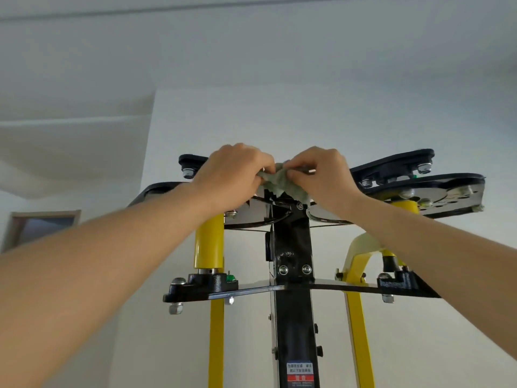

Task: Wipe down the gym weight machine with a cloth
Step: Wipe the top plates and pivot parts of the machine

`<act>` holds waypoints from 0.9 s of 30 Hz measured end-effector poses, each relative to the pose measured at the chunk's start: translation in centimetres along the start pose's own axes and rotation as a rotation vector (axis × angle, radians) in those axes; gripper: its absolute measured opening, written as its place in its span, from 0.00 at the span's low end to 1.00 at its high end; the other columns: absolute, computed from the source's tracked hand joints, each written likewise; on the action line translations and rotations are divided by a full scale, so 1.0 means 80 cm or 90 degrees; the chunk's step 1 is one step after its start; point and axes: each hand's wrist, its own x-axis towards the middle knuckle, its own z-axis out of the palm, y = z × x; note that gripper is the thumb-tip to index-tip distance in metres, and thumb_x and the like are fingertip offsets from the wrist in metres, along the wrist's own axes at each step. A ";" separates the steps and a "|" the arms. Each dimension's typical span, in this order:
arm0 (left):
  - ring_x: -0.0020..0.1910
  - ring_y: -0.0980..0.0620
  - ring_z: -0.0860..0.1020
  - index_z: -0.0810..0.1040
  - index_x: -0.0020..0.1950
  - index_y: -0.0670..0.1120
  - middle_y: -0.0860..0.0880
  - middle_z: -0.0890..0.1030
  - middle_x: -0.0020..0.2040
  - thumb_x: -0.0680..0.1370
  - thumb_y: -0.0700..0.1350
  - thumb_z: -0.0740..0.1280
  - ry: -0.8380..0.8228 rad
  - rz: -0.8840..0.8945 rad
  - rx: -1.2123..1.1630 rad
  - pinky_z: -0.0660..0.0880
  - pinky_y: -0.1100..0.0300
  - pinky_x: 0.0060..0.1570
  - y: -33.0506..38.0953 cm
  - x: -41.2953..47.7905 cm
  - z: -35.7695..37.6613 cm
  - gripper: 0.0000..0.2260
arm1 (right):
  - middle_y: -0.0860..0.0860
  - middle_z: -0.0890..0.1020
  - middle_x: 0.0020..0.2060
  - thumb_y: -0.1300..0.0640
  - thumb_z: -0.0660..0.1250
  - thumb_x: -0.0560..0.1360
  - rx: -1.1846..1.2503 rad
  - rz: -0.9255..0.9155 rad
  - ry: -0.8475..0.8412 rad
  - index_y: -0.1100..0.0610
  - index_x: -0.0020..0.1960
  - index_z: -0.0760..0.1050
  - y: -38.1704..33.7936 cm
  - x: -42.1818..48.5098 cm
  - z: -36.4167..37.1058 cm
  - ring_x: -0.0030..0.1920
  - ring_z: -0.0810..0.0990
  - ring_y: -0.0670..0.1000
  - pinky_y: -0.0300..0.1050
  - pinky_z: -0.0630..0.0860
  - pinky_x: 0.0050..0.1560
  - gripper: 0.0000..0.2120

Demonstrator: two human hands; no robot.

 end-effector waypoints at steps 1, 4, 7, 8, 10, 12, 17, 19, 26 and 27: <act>0.49 0.45 0.79 0.84 0.57 0.54 0.50 0.84 0.50 0.79 0.41 0.67 -0.018 -0.002 0.032 0.77 0.46 0.49 -0.010 0.011 -0.010 0.11 | 0.48 0.86 0.47 0.61 0.73 0.75 -0.012 -0.015 0.014 0.54 0.49 0.85 -0.003 0.011 0.006 0.49 0.83 0.46 0.38 0.79 0.53 0.05; 0.55 0.47 0.79 0.85 0.58 0.55 0.51 0.84 0.56 0.79 0.39 0.65 -0.149 -0.047 0.059 0.77 0.48 0.56 -0.032 0.026 -0.036 0.15 | 0.47 0.85 0.46 0.60 0.72 0.76 -0.057 -0.020 -0.067 0.54 0.51 0.86 -0.008 0.028 0.029 0.47 0.82 0.44 0.37 0.78 0.52 0.06; 0.55 0.49 0.79 0.86 0.56 0.54 0.53 0.84 0.56 0.78 0.46 0.63 -0.311 -0.088 0.102 0.78 0.49 0.57 -0.041 0.014 -0.045 0.13 | 0.41 0.83 0.38 0.59 0.70 0.78 -0.016 0.009 -0.261 0.53 0.52 0.86 -0.007 0.025 0.054 0.38 0.78 0.38 0.30 0.72 0.41 0.07; 0.53 0.47 0.80 0.86 0.53 0.52 0.51 0.85 0.54 0.76 0.51 0.61 -0.326 -0.093 0.113 0.79 0.47 0.55 -0.042 0.007 -0.045 0.15 | 0.42 0.83 0.38 0.59 0.68 0.79 -0.001 0.006 -0.305 0.52 0.53 0.86 -0.005 0.024 0.060 0.38 0.78 0.38 0.31 0.72 0.42 0.08; 0.49 0.42 0.81 0.84 0.50 0.45 0.44 0.84 0.51 0.69 0.61 0.53 -0.303 -0.099 0.089 0.79 0.41 0.51 -0.047 -0.006 -0.043 0.29 | 0.47 0.85 0.41 0.58 0.65 0.81 0.026 -0.002 -0.346 0.52 0.54 0.85 -0.003 0.024 0.064 0.39 0.79 0.40 0.34 0.75 0.47 0.09; 0.49 0.41 0.81 0.83 0.52 0.43 0.43 0.84 0.49 0.70 0.63 0.52 -0.290 -0.102 0.045 0.78 0.40 0.51 -0.052 -0.011 -0.035 0.31 | 0.45 0.84 0.37 0.58 0.64 0.82 0.013 -0.002 -0.375 0.52 0.50 0.84 0.005 0.029 0.056 0.34 0.78 0.38 0.31 0.74 0.42 0.10; 0.50 0.53 0.79 0.79 0.66 0.60 0.54 0.83 0.53 0.83 0.52 0.62 -0.356 -0.082 0.017 0.78 0.51 0.52 -0.037 -0.006 -0.022 0.13 | 0.36 0.79 0.25 0.59 0.64 0.82 -0.123 0.023 -0.473 0.53 0.44 0.83 0.036 0.050 0.029 0.28 0.75 0.34 0.26 0.69 0.37 0.11; 0.54 0.54 0.78 0.78 0.67 0.59 0.54 0.81 0.57 0.82 0.54 0.64 -0.353 -0.083 -0.010 0.77 0.54 0.55 -0.042 -0.003 -0.016 0.14 | 0.38 0.83 0.31 0.57 0.66 0.81 -0.162 0.039 -0.485 0.53 0.48 0.85 0.053 0.057 0.025 0.35 0.78 0.34 0.35 0.73 0.51 0.09; 0.47 0.57 0.79 0.77 0.66 0.66 0.58 0.82 0.50 0.80 0.62 0.63 -0.319 -0.057 0.048 0.79 0.52 0.48 -0.055 -0.014 -0.012 0.14 | 0.49 0.87 0.45 0.58 0.73 0.76 -0.057 0.036 -0.493 0.54 0.52 0.86 0.046 0.064 0.023 0.47 0.84 0.45 0.43 0.78 0.59 0.06; 0.47 0.57 0.78 0.77 0.66 0.66 0.59 0.81 0.50 0.80 0.62 0.63 -0.309 -0.054 0.050 0.78 0.53 0.47 -0.056 -0.015 -0.012 0.15 | 0.48 0.87 0.45 0.58 0.74 0.75 -0.037 0.017 -0.484 0.55 0.52 0.86 0.039 0.063 0.027 0.45 0.83 0.43 0.40 0.77 0.58 0.06</act>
